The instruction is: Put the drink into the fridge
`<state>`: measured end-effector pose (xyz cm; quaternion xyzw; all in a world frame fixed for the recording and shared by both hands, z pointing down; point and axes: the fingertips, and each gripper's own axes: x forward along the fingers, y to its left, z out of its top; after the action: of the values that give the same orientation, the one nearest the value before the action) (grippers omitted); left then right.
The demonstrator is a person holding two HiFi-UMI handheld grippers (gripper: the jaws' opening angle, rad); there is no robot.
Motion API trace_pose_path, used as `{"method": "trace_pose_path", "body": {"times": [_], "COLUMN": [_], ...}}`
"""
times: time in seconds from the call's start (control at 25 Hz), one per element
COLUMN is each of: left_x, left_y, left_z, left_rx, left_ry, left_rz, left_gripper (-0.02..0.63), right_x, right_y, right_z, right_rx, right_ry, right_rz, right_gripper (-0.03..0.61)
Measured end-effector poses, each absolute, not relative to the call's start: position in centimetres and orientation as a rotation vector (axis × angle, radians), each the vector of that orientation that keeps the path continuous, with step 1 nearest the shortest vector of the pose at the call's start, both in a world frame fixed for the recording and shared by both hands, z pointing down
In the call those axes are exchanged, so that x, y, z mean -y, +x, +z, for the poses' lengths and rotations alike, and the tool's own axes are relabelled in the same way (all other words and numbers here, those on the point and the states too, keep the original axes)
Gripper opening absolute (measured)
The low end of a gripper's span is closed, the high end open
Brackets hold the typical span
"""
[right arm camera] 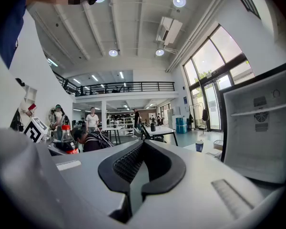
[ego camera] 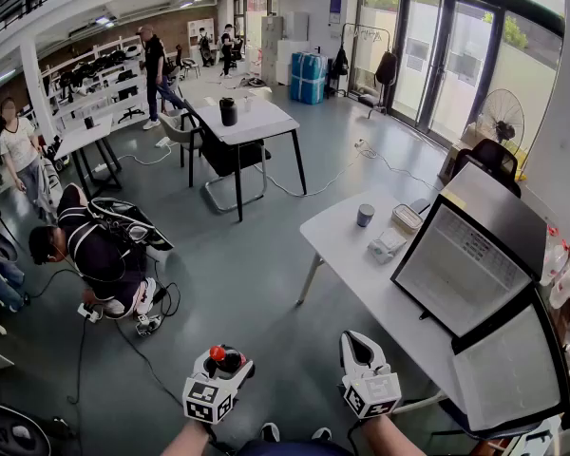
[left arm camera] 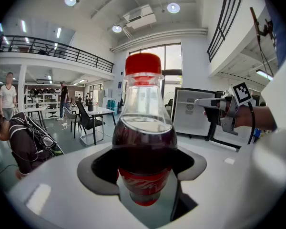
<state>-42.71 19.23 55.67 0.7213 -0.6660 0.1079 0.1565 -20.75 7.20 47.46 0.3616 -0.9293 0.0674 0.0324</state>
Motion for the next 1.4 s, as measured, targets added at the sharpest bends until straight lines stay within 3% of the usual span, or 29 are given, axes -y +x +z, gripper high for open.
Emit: {"method": "trace_pose_path", "body": {"times": [0.56, 1.4], "left_x": [-16.3, -8.5], "left_y": [-35.8, -21.1], "left_z": [53.6, 52.0], "left_rx": [1.85, 1.665], "left_ry": [2.171, 2.357], "left_rz": [0.338, 0.361], "left_gripper": [0.314, 0.314], "right_x": [-6.5, -3.2], "right_y": [-15.2, -0.3], "right_z": [46.7, 47.1], "right_rx": [2.865, 2.78], "right_ry": [1.155, 1.386], "right_rz": [0.24, 0.294], "right_gripper": [0.006, 0.006]}}
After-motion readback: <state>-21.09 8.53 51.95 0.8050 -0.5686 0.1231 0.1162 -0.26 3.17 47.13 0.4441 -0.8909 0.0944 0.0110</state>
